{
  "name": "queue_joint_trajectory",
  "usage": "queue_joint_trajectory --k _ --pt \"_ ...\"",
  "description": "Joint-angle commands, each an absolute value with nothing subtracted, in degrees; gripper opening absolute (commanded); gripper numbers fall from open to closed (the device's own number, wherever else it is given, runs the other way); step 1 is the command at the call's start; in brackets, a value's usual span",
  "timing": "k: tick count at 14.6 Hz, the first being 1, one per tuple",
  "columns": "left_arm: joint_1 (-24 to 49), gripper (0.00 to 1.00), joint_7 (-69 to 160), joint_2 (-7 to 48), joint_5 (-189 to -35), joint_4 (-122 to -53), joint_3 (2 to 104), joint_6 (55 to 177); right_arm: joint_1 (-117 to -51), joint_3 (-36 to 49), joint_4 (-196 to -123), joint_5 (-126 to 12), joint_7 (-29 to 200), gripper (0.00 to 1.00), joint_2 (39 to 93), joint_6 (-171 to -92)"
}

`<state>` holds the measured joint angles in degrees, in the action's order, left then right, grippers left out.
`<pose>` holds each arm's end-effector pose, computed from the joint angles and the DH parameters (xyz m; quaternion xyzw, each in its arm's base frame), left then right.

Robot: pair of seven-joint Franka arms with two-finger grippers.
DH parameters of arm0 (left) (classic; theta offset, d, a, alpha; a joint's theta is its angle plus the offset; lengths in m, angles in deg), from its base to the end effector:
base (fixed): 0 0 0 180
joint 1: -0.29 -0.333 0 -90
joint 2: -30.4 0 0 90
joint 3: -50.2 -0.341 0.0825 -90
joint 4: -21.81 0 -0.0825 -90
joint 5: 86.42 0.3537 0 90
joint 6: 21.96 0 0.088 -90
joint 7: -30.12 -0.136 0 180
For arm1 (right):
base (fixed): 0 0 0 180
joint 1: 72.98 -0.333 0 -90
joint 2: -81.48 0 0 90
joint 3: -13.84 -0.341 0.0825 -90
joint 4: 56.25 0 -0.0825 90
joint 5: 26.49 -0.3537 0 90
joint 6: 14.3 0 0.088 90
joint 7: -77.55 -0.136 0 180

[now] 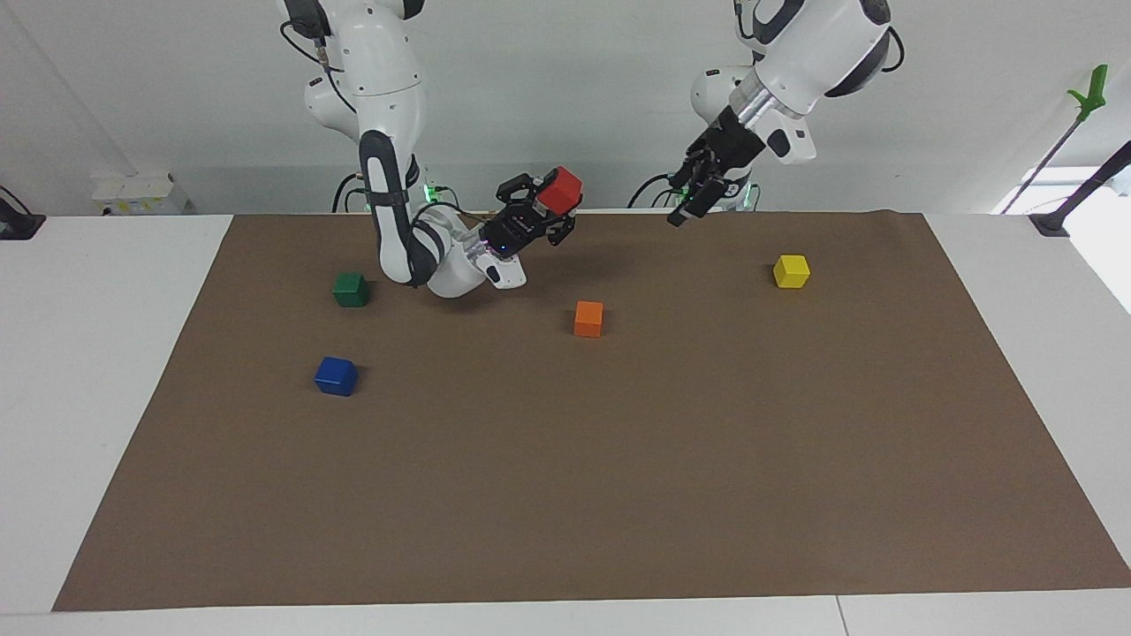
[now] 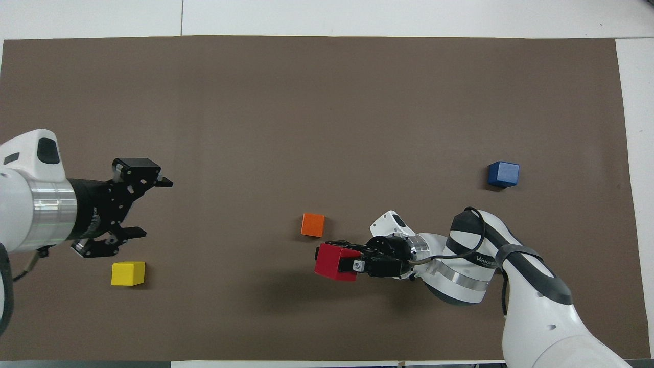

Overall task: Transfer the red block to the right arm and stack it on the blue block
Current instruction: 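Open the left gripper and withdraw it while the right gripper holds the cube, then carry the red cube with the right gripper toward the blue cube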

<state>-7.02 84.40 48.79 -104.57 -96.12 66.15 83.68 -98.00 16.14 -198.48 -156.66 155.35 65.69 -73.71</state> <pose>0.4273 -0.1142 0.5758 0.8987 0.4215 -0.0158 0.1198 0.3947 0.3006 0.3733 -0.4036 -0.0281 -0.1140 0.9074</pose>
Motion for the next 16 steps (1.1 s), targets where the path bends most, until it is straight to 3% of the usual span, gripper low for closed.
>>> queue_joint_trajectory --k 1,3,6,8,10,13,16 --pt "-11.57 1.0 59.18 46.92 -96.81 -93.34 66.81 81.93 -95.75 16.03 -198.55 -153.94 152.44 0.0 70.23 -79.15" --pt "-12.63 1.0 52.56 43.51 -92.07 -89.58 66.9 80.97 -94.08 16.12 -198.37 -151.31 150.16 0.0 72.59 -81.96" --pt "-11.06 1.0 48.94 30.53 -85.56 -73.53 67.25 71.42 -90.22 16.03 -198.37 -146.21 143.06 0.0 80.4 -90.65" --pt "-10.44 1.0 44.91 25.5 -84.14 -66.64 67.16 67.88 -89.42 16.12 -198.37 -145.41 137.95 0.0 84.28 -94.44" --pt "-5.28 1.0 42.87 20.4 -82.47 -62.06 63.85 65.15 -88.37 16.21 -198.2 -144.01 132.6 0.0 88.23 -98.13" --pt "9.29 1.0 39.02 22.56 -83.43 -63.6 47.52 65.05 -84.25 16.21 -196.18 -132.27 124.06 0.0 93.51 -104.29" --pt "9.17 1.0 38.03 25.03 -85.61 -68.89 46.16 67.93 -79.5 16.21 -193.02 -119.35 119.57 0.0 94.57 -104.48"
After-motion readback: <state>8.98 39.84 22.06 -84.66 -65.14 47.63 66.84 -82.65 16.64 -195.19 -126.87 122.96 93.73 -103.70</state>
